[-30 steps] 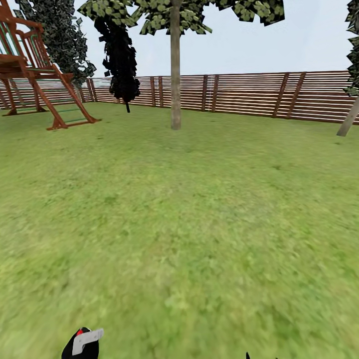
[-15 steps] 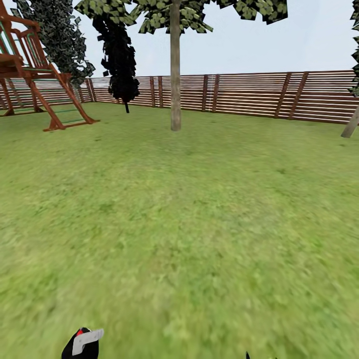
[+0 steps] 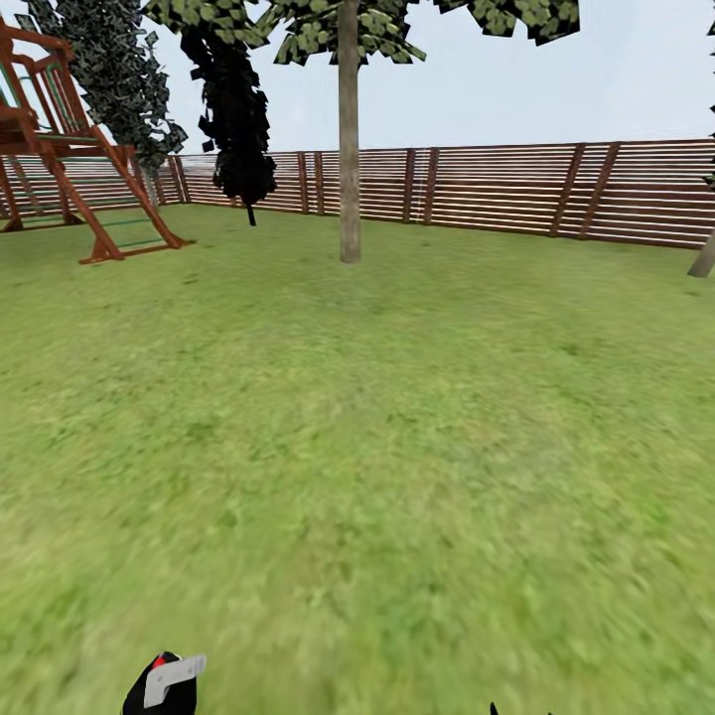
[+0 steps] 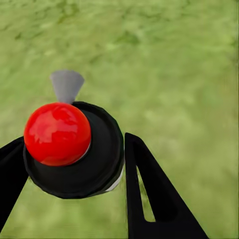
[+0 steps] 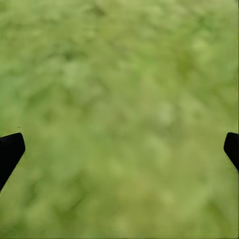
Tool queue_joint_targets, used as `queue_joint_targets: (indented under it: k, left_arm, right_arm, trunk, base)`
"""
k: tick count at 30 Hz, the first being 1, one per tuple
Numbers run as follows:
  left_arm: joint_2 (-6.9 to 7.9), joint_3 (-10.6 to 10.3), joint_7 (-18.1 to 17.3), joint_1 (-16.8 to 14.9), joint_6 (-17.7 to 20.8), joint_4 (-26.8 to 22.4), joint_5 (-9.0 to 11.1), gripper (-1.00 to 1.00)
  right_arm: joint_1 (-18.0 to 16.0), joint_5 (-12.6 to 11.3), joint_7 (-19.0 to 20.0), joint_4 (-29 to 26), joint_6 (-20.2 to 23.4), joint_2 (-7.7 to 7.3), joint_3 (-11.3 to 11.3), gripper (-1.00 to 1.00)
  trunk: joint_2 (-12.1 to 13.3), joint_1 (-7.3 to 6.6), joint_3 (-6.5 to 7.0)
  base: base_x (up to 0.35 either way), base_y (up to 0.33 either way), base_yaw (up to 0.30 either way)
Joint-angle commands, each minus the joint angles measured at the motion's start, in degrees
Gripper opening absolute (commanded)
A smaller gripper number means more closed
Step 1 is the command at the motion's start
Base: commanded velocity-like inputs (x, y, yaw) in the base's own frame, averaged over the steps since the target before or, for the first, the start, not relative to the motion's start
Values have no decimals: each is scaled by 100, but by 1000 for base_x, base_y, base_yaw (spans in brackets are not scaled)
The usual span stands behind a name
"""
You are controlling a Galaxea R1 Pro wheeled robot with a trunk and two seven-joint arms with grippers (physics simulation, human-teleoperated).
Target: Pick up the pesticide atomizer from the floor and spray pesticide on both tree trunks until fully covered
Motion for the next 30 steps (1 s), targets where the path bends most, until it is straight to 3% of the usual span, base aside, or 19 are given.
queue_joint_targets:
  k: [1,30]
  left_arm:
    - [0,1,0,0,0,-2,-2,-100]
    - [0,1,0,0,0,-5,1,-100]
  right_arm:
    - [0,0,0,0,0,-1,0,100]
    - [0,0,0,0,0,-1,0,100]
  trunk:
    - [0,0,0]
    - [0,0,0]
  base:
    - [340,0,0]
    - [340,0,0]
